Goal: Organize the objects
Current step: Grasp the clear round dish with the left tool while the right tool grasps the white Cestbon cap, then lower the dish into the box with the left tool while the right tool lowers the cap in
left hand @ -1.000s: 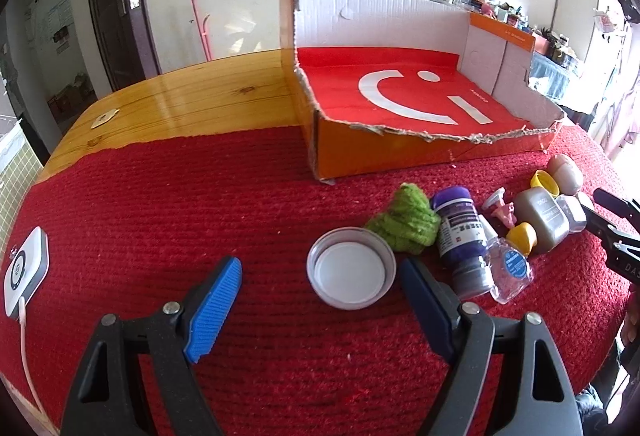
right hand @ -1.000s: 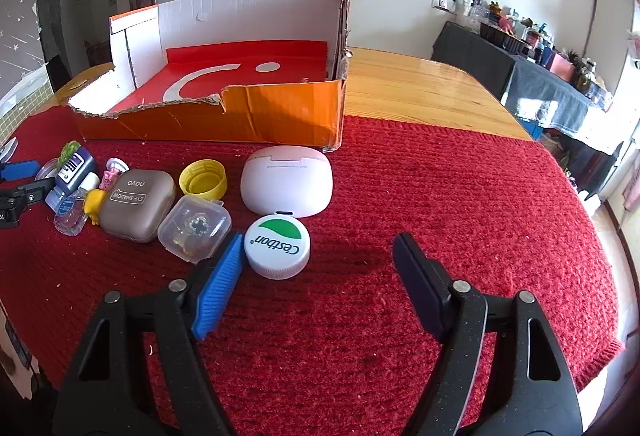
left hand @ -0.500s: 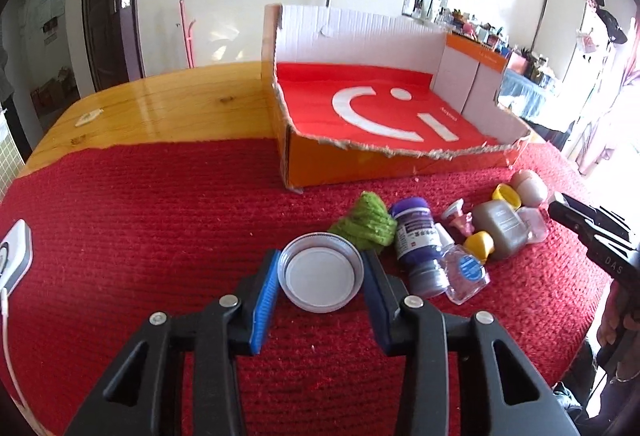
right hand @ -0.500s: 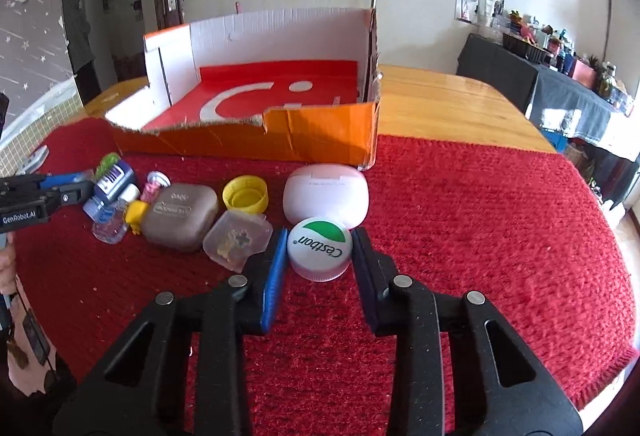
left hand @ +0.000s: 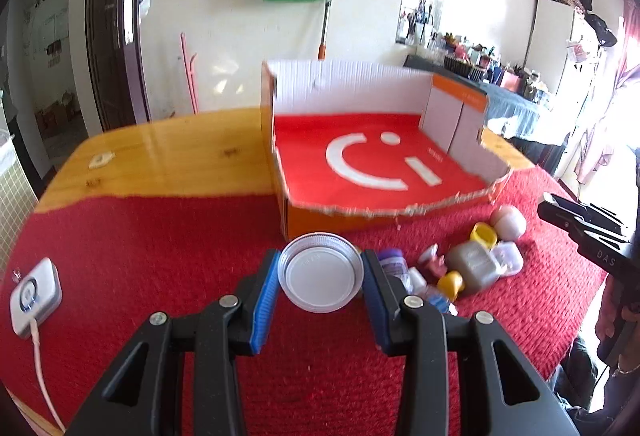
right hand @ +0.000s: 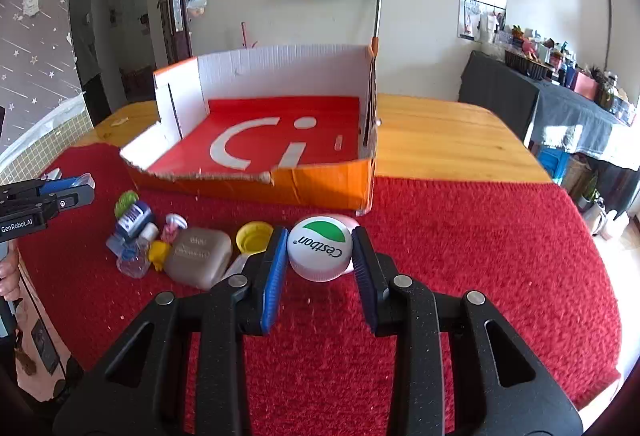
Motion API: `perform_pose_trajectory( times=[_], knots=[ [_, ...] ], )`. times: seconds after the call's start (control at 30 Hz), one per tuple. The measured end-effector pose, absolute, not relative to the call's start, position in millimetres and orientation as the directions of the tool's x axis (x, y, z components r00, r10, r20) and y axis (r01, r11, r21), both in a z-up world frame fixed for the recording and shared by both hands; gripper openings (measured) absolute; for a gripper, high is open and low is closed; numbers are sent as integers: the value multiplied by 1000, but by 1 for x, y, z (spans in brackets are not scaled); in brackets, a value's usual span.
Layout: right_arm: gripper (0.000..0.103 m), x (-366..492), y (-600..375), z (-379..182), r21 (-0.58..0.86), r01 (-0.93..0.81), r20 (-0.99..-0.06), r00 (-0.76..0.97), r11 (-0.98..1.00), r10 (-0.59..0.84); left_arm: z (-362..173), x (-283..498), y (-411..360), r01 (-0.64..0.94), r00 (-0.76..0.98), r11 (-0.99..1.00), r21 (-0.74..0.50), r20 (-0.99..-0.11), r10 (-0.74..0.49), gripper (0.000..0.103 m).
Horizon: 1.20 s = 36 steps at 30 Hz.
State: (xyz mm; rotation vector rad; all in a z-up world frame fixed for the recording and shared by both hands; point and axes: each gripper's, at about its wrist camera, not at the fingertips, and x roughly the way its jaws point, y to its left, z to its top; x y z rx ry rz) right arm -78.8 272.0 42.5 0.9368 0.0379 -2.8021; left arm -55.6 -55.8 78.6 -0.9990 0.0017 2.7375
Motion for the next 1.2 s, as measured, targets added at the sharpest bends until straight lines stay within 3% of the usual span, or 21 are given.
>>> perform_pose_trajectory(
  times=[0.37,0.6,0.87,1.2],
  knots=[
    [31,-126,263,79,5,244,-587,-784,-970,-200,109,-99,-38,-282,-730,-957,-71,-632,262,42],
    [31,-190,246,69,0,326,-709,-667,-946,-230,96,-152,-15,-350,-607,-934,-73,-742,285,42],
    [31,-239,235,33,-21,377,-849,-496,-926,-183,63,-190,0,-390,-484,-921,-25,-845,228,42],
    [31,-246,224,20,-75,442,-891,-432,-894,-139,44,-198,9,-446,-436,-894,33,-881,185,42]
  ],
)
